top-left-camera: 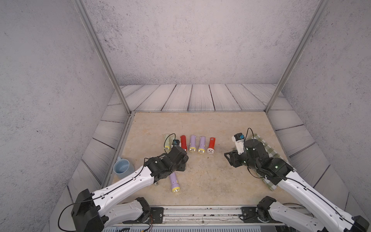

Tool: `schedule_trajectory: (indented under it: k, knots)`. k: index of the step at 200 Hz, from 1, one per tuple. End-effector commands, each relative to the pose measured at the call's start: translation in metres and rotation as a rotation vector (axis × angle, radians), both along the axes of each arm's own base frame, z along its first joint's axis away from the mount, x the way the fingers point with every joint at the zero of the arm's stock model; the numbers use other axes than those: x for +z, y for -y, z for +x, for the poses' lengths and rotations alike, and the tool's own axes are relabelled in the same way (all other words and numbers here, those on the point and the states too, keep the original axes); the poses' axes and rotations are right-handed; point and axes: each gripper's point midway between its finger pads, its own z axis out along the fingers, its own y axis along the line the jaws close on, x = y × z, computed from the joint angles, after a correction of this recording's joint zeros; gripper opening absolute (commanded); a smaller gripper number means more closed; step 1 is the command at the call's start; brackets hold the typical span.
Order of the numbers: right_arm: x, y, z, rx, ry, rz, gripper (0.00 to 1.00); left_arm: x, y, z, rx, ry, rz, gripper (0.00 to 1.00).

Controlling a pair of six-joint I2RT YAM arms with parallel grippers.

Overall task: Close the plug at the bottom of the flashlight
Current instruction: Pick up the flashlight from the center of the board.

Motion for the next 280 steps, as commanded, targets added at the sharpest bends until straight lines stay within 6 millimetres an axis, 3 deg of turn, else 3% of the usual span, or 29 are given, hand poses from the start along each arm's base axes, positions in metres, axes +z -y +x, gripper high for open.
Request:
schedule_trajectory:
  k: [1, 34, 79, 128, 217, 280]
  knots:
    - [-0.003, -0.008, 0.004, 0.02, 0.001, 0.018, 0.56, -0.016, -0.024, -0.014, 0.101, -0.057, 0.085, 0.63]
    - [-0.005, -0.014, 0.007, 0.047, 0.009, 0.025, 0.56, -0.052, -0.029, -0.032, 0.166, -0.149, 0.041, 0.64]
    - [-0.007, -0.019, 0.006, 0.073, 0.015, 0.031, 0.57, -0.074, -0.048, -0.046, 0.234, -0.2, 0.065, 0.63]
    - [-0.004, -0.02, 0.002, 0.088, 0.026, 0.052, 0.58, -0.1, -0.045, -0.047, 0.271, -0.234, 0.051, 0.59]
    - [-0.005, -0.018, 0.001, 0.087, 0.029, 0.052, 0.57, -0.125, -0.03, -0.034, 0.248, -0.263, 0.061, 0.57]
    - [-0.009, -0.021, 0.001, 0.096, 0.015, 0.055, 0.58, -0.125, -0.015, -0.016, 0.198, -0.243, 0.041, 0.54]
